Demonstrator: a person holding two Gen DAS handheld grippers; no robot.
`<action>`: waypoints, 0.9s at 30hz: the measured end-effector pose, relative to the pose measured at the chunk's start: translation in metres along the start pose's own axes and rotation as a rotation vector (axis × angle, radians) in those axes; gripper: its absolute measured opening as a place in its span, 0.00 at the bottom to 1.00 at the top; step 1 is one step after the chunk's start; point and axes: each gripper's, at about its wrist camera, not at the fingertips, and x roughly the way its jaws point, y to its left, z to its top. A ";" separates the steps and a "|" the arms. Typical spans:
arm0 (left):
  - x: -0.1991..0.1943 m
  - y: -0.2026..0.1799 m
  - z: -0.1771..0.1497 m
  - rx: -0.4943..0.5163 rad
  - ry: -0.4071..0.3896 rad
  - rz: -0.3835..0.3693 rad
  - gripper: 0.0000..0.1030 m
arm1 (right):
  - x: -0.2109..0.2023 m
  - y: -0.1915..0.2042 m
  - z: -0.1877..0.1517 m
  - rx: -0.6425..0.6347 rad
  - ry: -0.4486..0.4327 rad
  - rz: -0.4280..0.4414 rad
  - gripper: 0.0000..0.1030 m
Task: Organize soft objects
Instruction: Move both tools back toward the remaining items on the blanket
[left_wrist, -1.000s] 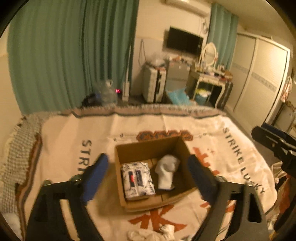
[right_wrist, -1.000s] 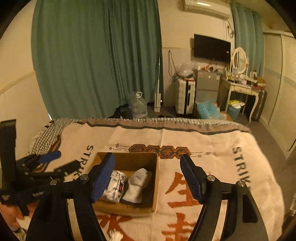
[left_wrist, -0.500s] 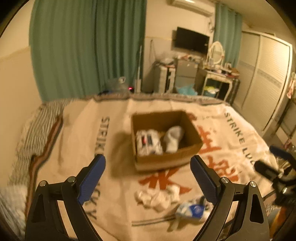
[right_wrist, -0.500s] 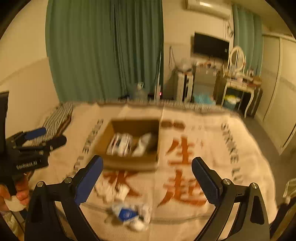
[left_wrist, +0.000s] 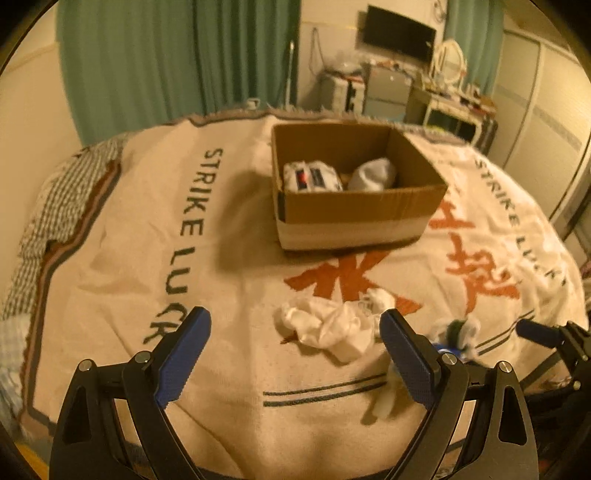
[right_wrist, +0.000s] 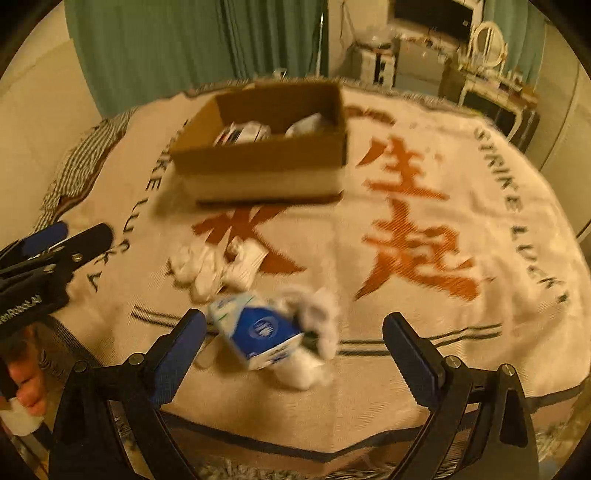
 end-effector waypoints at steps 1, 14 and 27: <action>0.004 0.001 0.001 -0.004 0.004 -0.005 0.91 | 0.007 0.004 -0.001 -0.003 0.017 0.010 0.93; 0.035 0.012 -0.005 -0.036 0.080 -0.035 0.91 | 0.066 0.025 -0.004 -0.006 0.141 0.024 0.59; 0.032 0.001 -0.018 -0.030 0.132 -0.047 0.90 | 0.043 0.021 -0.005 -0.021 0.096 0.115 0.17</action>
